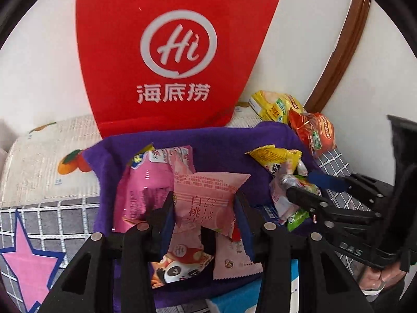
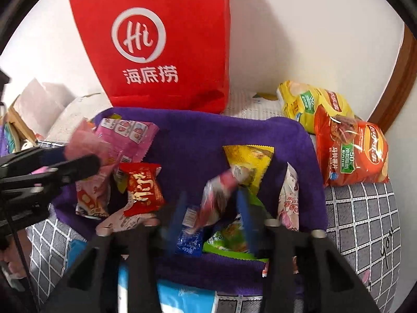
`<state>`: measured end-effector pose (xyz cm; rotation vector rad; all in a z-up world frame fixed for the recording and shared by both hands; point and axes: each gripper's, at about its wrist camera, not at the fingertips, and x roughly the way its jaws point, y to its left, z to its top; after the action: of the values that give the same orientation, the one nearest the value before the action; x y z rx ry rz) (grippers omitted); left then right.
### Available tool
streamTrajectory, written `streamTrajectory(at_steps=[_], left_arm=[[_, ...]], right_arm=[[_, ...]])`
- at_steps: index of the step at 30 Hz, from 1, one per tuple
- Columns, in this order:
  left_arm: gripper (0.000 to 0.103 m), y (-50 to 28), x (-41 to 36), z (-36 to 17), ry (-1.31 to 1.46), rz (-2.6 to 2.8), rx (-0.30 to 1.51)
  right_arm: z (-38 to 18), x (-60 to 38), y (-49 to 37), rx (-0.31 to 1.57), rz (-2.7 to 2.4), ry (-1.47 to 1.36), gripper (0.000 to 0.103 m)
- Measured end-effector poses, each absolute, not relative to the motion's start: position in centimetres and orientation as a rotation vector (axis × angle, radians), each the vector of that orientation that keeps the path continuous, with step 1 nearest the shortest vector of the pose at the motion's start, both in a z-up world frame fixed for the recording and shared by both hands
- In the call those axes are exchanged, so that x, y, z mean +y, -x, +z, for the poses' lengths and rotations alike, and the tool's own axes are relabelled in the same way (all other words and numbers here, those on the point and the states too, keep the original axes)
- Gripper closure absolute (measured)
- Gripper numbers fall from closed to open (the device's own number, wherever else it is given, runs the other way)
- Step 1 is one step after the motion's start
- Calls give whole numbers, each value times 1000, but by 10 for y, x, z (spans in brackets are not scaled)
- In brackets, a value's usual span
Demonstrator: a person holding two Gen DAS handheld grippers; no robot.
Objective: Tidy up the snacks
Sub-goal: 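Carry both packets onto the purple towel and open both tools to release them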
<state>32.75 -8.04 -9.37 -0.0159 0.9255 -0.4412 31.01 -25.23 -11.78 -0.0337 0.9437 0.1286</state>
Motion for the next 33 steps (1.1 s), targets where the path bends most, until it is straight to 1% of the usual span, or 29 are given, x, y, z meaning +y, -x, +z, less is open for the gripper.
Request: streamTrajectory(at_steps=[12, 15, 17, 18, 19, 20, 22, 33], left_arm=[[58, -330, -87, -106, 22, -452, 953], [53, -329, -88, -106, 23, -448, 957], [45, -330, -88, -106, 29, -448, 962], [38, -330, -89, -106, 33, -444, 967], [36, -329, -88, -105, 35, -440, 967], [35, -328, -88, -104, 36, -434, 962], [29, -328, -87, -102, 36, -424, 961], [29, -317, -74, -93, 47, -412, 953]], right_arm=[[-97, -267, -287, 883, 101, -4, 54], [-96, -271, -283, 877, 95, -34, 54], [-96, -273, -283, 882, 87, -51, 54], [-97, -274, -282, 884, 84, -55, 54], [-97, -275, -282, 886, 83, -59, 54], [-97, -276, -282, 888, 82, -61, 54], [-98, -276, -281, 891, 80, -63, 54], [-102, -278, -278, 921, 55, -60, 54]])
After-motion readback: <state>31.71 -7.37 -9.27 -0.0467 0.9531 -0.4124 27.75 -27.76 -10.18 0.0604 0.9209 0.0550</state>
